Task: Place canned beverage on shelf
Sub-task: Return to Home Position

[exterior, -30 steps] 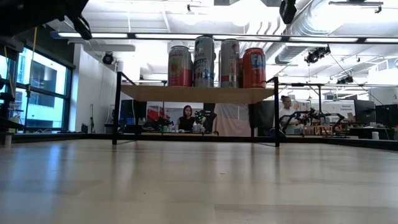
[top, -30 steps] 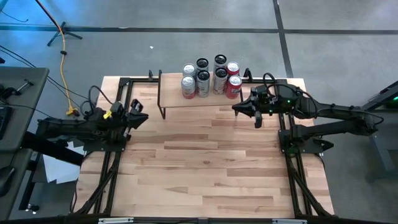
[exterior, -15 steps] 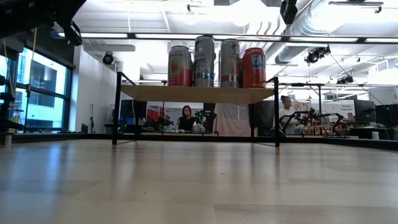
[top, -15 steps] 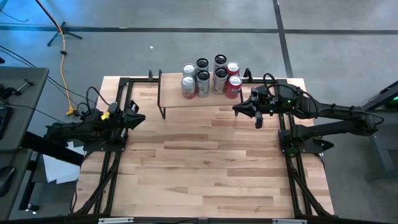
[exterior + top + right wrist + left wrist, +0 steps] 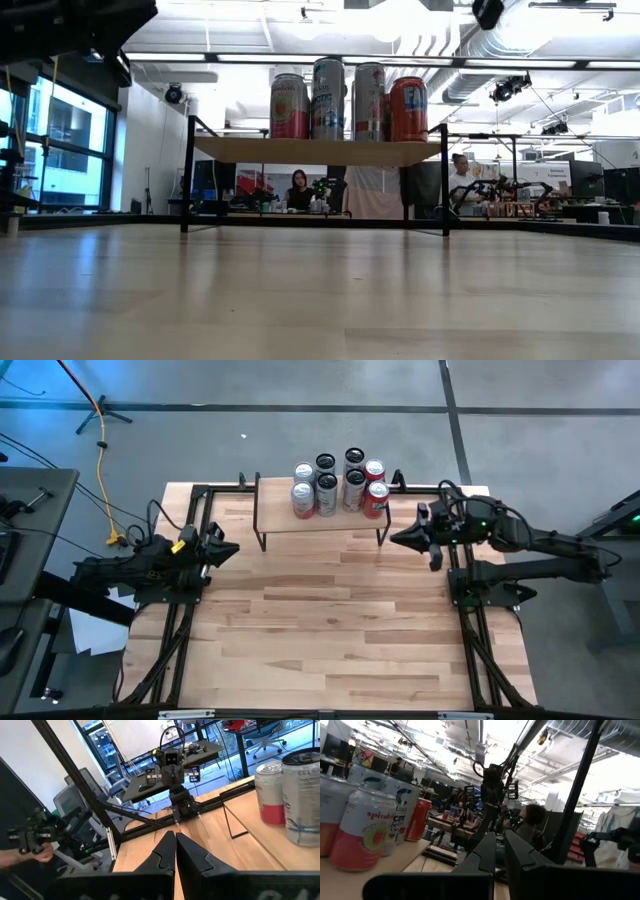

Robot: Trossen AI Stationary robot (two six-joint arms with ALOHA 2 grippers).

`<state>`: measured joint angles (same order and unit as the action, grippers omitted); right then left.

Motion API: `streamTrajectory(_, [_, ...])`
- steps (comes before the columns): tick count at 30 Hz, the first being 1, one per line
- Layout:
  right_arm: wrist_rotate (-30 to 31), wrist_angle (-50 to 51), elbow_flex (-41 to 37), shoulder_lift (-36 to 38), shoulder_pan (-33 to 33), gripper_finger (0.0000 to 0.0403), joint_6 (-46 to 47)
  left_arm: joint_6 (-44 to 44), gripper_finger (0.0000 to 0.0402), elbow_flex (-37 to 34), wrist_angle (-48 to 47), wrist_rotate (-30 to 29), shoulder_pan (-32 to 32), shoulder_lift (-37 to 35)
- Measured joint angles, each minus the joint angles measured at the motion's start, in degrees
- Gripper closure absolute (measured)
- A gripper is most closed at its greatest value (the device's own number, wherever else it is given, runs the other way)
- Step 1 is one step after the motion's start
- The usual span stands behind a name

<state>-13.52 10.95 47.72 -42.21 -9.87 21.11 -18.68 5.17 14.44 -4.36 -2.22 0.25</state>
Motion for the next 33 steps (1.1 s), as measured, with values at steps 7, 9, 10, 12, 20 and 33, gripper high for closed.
streamTrajectory(7, [0.2, 4.8, 0.0, 3.2, 0.0, 0.0403, -1.6, -1.6, 0.0401, 0.0, -4.1, -1.3, 0.0, 0.0])
streamTrajectory(9, [0.2, 5.2, 0.0, 3.4, 0.0, 0.0403, -2.1, -1.8, 0.0401, 0.0, -4.9, -1.1, 0.0, 0.0])
streamTrajectory(10, [0.2, 5.5, 0.0, 3.5, 0.0, 0.0403, -2.1, -1.7, 0.0401, 0.0, -4.9, -1.1, 0.0, 0.1])
streamTrajectory(12, [0.2, 6.7, 0.0, 3.7, 0.0, 0.0403, -2.9, -1.2, 0.0401, 0.0, -5.6, -1.1, 0.0, 0.1])
streamTrajectory(20, [0.3, 8.1, 0.0, 3.7, 0.1, 0.0403, -8.4, -1.2, 0.0402, 0.0, -5.7, -1.0, 0.0, 0.1])
streamTrajectory(33, [0.0, 8.1, 0.0, 3.7, 0.1, 0.0403, -8.8, -1.2, 0.0402, 0.0, -7.8, -0.9, 0.2, 0.0])
